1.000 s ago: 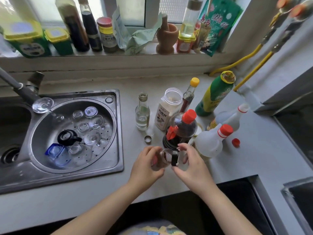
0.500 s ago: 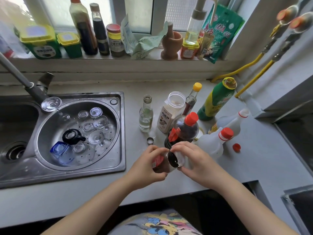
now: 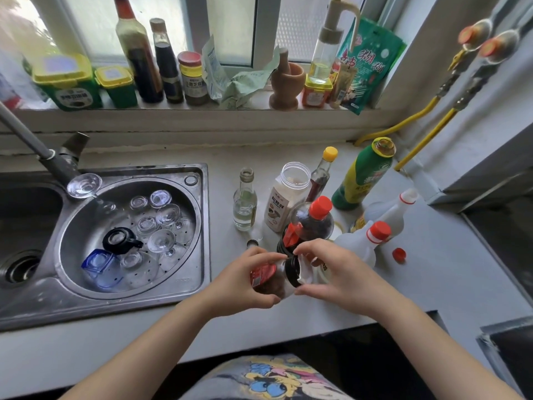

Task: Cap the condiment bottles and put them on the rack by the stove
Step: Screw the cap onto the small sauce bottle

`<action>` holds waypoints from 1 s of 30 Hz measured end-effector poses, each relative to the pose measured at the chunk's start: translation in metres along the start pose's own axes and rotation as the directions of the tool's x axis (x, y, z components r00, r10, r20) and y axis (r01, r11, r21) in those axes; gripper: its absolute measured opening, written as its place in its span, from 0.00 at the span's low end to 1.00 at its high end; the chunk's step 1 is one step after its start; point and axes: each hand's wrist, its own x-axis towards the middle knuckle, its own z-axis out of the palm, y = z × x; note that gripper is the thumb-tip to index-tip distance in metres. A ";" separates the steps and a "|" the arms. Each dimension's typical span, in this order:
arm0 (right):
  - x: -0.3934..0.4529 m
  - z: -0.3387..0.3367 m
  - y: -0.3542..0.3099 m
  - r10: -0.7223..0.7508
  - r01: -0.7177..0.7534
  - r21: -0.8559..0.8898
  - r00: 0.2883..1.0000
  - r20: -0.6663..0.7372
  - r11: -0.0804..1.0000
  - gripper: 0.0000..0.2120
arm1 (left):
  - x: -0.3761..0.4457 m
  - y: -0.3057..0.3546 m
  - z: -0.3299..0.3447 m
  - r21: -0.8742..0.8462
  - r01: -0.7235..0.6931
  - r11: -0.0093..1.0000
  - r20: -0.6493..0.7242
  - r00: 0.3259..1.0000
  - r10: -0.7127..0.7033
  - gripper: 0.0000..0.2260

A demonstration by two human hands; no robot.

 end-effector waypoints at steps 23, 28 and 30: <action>-0.001 -0.008 0.000 -0.030 0.030 -0.008 1.000 0.009 1.000 0.26 | -0.001 0.019 -0.011 0.056 -0.033 0.998 -0.054 0.998 0.036 0.27; -0.002 -0.007 -0.005 0.064 -0.064 0.002 0.997 -0.037 0.998 0.16 | -0.003 0.023 -0.013 0.112 -0.067 0.991 -0.057 0.996 0.074 0.28; -0.001 -0.004 -0.007 0.122 -0.123 -0.023 0.991 -0.054 0.992 0.15 | -0.004 0.025 -0.012 0.137 -0.076 0.988 -0.062 0.994 0.085 0.28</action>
